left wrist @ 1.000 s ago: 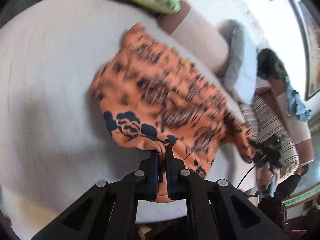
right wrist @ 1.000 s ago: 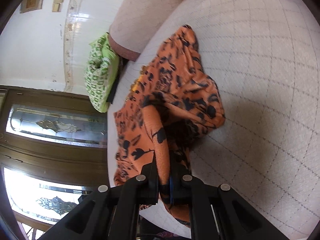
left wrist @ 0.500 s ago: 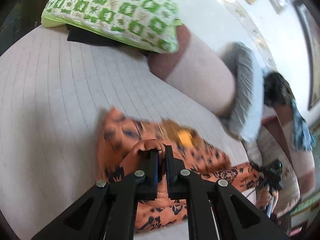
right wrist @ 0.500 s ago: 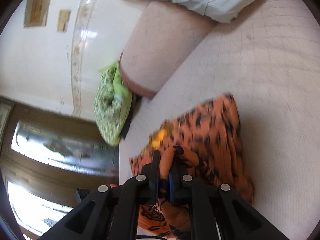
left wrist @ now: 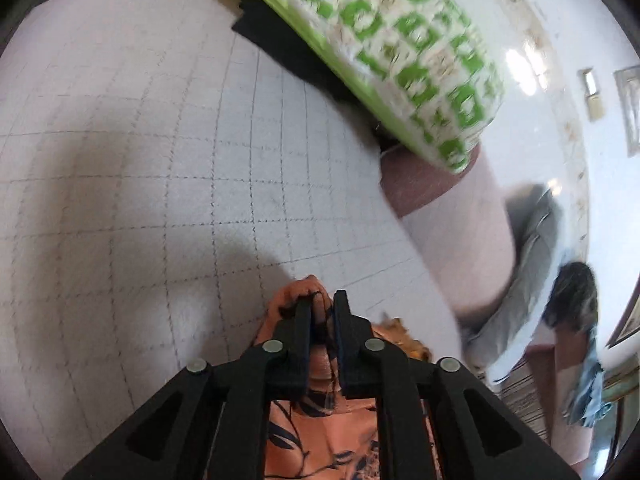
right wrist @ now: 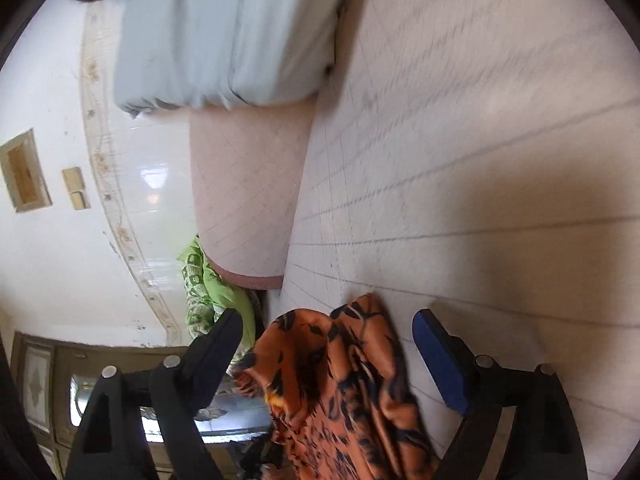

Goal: Fold small clothes
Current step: 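Lower the hem onto the collar end and open both tools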

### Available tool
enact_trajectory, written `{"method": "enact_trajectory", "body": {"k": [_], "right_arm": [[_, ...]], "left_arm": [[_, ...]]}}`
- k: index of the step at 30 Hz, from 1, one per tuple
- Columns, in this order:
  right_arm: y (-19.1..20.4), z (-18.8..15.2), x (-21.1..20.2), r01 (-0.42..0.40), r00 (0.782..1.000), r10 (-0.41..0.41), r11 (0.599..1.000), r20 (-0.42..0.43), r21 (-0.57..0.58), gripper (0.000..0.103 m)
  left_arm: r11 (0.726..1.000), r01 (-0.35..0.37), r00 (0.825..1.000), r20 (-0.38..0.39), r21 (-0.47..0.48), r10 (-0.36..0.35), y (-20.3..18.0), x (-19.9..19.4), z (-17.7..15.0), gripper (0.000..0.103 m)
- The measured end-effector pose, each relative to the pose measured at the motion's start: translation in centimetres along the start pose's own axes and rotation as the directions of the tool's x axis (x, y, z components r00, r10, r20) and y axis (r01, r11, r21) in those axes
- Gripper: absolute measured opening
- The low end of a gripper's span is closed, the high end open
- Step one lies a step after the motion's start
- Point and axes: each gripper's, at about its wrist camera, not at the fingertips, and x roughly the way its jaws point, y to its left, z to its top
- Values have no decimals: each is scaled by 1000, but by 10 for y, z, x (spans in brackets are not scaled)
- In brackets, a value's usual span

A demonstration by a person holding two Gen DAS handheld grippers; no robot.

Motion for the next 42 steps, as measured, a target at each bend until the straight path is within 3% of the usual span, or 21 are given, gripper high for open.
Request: {"method": "enact_trajectory", "body": {"k": [4,7,9,12,15,16,19,21,23,24,25,26,27,28,30,32,33,36,37,39,42], "right_arm": [[38,-19,-29,53,999,-54,978,3,-201,89],[77,-46,-31,99,994,-107,919,0,-382,89],[96,-65,-22,138,986,-164,870,-13,-473,89],[103,-92,-6,177,970,-239,808,-37,-561,88],[94,-108,16,313,926,-376,751,13,-582,87],[85,-108,20,335,917,-400,754,10,-566,87],[57,-111,22,334,914,-405,791,-30,-513,86],[49,-115,19,326,916,-398,796,-36,-510,78],[48,-119,26,346,905,-425,771,-27,-534,57],[49,-121,29,361,898,-440,755,-15,-547,51],[49,-122,32,373,891,-453,738,-4,-562,37],[49,-124,34,380,885,-466,727,-5,-573,30],[50,-128,36,391,874,-485,709,-4,-587,28],[52,-132,34,393,869,-494,688,3,-609,19],[59,-141,25,376,874,-486,660,12,-651,15],[59,-149,9,352,881,-473,668,-8,-655,12],[57,-154,1,361,874,-486,660,-9,-659,11],[34,-167,-10,442,812,-584,590,21,-676,7],[23,-166,-11,450,805,-593,596,14,-665,7],[15,-156,-15,417,843,-537,675,-17,-609,8],[25,-150,-16,421,843,-535,712,-47,-562,11]], "left_arm": [[993,-38,997,69,116,30,-21,-38,-15,26],[988,-90,971,234,129,58,-23,-84,-16,52],[990,-111,956,280,85,83,-15,-100,-13,69],[978,-171,969,198,117,146,-8,-101,-17,69],[956,-213,974,121,200,191,-6,-92,-39,69],[955,-207,978,84,211,193,-3,-88,-49,69],[958,-194,980,8,213,197,7,-72,-71,69],[952,-218,972,-33,214,231,12,-59,-82,69],[952,-232,966,-72,199,250,19,-46,-87,69],[952,-229,964,-85,202,250,20,-44,-90,68],[949,-232,962,-91,214,256,20,-42,-93,65],[940,-244,959,-82,240,270,17,-41,-94,58],[930,-254,956,-76,264,283,14,-40,-95,43],[924,-257,955,-75,282,288,12,-39,-94,35],[903,-286,945,-59,321,321,8,-41,-94,35],[896,-304,941,-48,325,336,6,-41,-90,35],[897,-307,940,-46,316,338,8,-41,-88,35],[900,-328,934,-43,288,354,15,-41,-84,36],[898,-335,931,-47,284,362,17,-38,-82,36],[888,-357,922,-43,290,384,12,-40,-84,36],[872,-354,926,-3,338,377,-9,-48,-88,36]]}}
